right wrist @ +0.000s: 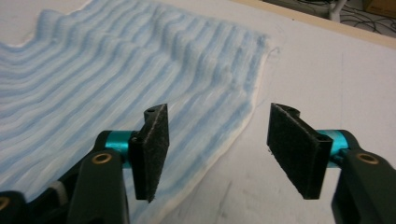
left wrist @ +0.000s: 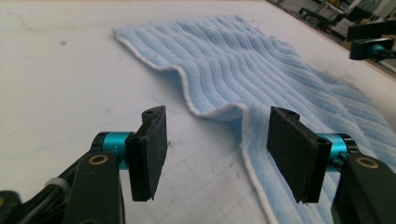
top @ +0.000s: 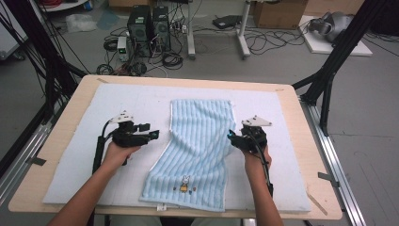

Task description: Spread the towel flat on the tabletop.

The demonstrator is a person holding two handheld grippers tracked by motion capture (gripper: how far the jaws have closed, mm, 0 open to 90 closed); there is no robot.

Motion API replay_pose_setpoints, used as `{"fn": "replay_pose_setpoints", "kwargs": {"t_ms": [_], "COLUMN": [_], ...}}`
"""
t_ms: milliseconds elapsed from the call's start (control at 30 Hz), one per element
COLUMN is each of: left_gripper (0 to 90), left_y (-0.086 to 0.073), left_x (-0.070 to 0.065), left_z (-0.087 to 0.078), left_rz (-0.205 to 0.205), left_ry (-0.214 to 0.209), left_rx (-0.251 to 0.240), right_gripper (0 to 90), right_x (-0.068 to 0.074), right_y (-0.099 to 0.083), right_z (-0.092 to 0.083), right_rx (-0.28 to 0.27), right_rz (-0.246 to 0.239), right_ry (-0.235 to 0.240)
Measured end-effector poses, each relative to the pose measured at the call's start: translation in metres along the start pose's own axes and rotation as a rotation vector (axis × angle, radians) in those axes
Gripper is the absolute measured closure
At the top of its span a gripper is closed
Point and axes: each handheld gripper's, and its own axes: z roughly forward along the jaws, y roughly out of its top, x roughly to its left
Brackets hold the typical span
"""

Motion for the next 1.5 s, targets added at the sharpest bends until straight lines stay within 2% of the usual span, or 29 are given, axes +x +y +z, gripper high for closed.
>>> {"fn": "replay_pose_setpoints", "kwargs": {"t_ms": [67, 167, 233, 267, 333, 367, 400, 500, 533, 600, 633, 667, 700, 733, 833, 900, 1000, 1033, 1067, 1100, 1167, 1233, 1267, 1300, 1333, 1367, 1400, 1467, 1500], "left_gripper": [35.9, 35.4, 34.3, 34.7, 35.1, 35.3, 35.9, 39.2, 45.5, 62.1, 75.1, 84.9, 86.4, 87.4, 89.7, 89.7, 89.8, 89.8, 89.8, 89.7, 89.4, 70.2, 55.4, 51.3, 51.3, 48.6, 44.3, 42.3, 42.3], "left_y": [0.003, 0.010, 0.014, 0.016, 0.015, 0.014, 0.014, 0.011, 0.010, 0.012, 0.012, 0.013, 0.013, 0.013, 0.015, 0.016, 0.015, 0.015, 0.014, 0.014, 0.013, 0.013, 0.013, 0.013, 0.013, 0.013, 0.013, 0.012, 0.012], "left_x": [-0.002, -0.006, -0.008, -0.010, -0.011, -0.016, -0.016, -0.022, -0.023, -0.022, -0.022, -0.015, -0.015, -0.006, 0.001, 0.009, 0.020, 0.024, 0.027, 0.029, 0.031, 0.032, 0.030, 0.030, 0.027, 0.024, 0.020, 0.012, 0.009], "left_z": [0.006, 0.024, 0.037, 0.049, 0.056, 0.068, 0.068, 0.082, 0.085, 0.085, 0.085, 0.081, 0.081, 0.078, 0.072, 0.067, 0.059, 0.057, 0.055, 0.054, 0.051, 0.050, 0.052, 0.052, 0.053, 0.055, 0.058, 0.063, 0.066], "left_rz": [0.000, 0.007, 0.004, 0.013, 0.013, 0.041, 0.041, 0.092, 0.117, 0.163, 0.163, 0.164, 0.164, 0.120, 0.112, 0.083, 0.062, 0.054, 0.044, 0.035, -0.003, -0.054, -0.085, -0.085, -0.090, -0.080, -0.076, -0.059, -0.050], "left_ry": [0.003, 0.008, 0.019, 0.040, 0.045, 0.063, 0.063, 0.095, 0.117, 0.168, 0.168, 0.185, 0.185, 0.188, 0.212, 0.228, 0.244, 0.247, 0.244, 0.240, 0.212, 0.172, 0.132, 0.132, 0.106, 0.083, 0.057, 0.022, 0.012], "left_rx": [0.011, 0.033, 0.057, 0.090, 0.103, 0.148, 0.148, 0.221, 0.227, 0.226, 0.226, 0.223, 0.223, 0.203, 0.189, 0.166, 0.162, 0.163, 0.159, 0.151, 0.122, 0.099, 0.091, 0.091, 0.098, 0.101, 0.104, 0.095, 0.090], "right_gripper": [34.9, 33.0, 27.7, 25.9, 25.2, 25.2, 25.2, 25.2, 25.5, 27.3, 29.1, 31.0, 31.0, 34.8, 39.7, 40.8, 51.7, 60.1, 72.6, 78.7, 80.5, 82.6, 83.2, 83.2, 83.2, 82.7, 76.9, 68.5, 68.5], "right_x": [0.003, 0.006, 0.006, 0.006, 0.007, 0.008, 0.008, 0.011, 0.012, 0.013, 0.013, 0.013, 0.013, 0.015, 0.019, 0.021, 0.022, 0.022, 0.021, 0.021, 0.021, 0.020, 0.015, 0.010, 0.010, 0.005, -0.002, -0.005, -0.005], "right_y": [-0.008, -0.016, -0.023, -0.024, -0.024, -0.024, -0.024, -0.024, -0.024, -0.024, -0.024, -0.024, -0.024, -0.024, -0.024, -0.023, -0.016, -0.014, -0.008, -0.005, -0.003, 0.002, 0.005, 0.006, 0.006, 0.006, 0.004, 0.002, 0.002], "right_z": [-0.005, -0.006, -0.005, -0.004, -0.002, -0.002, -0.002, 0.001, 0.003, 0.006, 0.007, 0.010, 0.010, 0.017, 0.031, 0.034, 0.042, 0.045, 0.050, 0.053, 0.056, 0.060, 0.064, 0.065, 0.065, 0.065, 0.064, 0.060, 0.060], "right_rx": [-0.010, -0.011, -0.003, -0.001, 0.001, 0.004, 0.004, 0.016, 0.024, 0.030, 0.038, 0.042, 0.042, 0.066, 0.116, 0.125, 0.124, 0.125, 0.130, 0.134, 0.130, 0.134, 0.132, 0.127, 0.127, 0.128, 0.123, 0.102, 0.102], "right_rz": [0.000, -0.016, -0.009, -0.005, -0.017, -0.022, -0.022, -0.034, -0.036, -0.023, -0.010, 0.002, 0.002, 0.014, 0.005, 0.007, 0.010, 0.001, -0.015, -0.024, -0.039, -0.045, -0.066, -0.043, -0.043, -0.014, 0.029, 0.035, 0.035], "right_ry": [0.032, 0.047, 0.081, 0.083, 0.087, 0.089, 0.089, 0.096, 0.097, 0.090, 0.091, 0.097, 0.097, 0.117, 0.133, 0.134, 0.140, 0.138, 0.161, 0.160, 0.152, 0.111, 0.012, -0.023, -0.023, -0.042, -0.044, -0.033, -0.033]}}
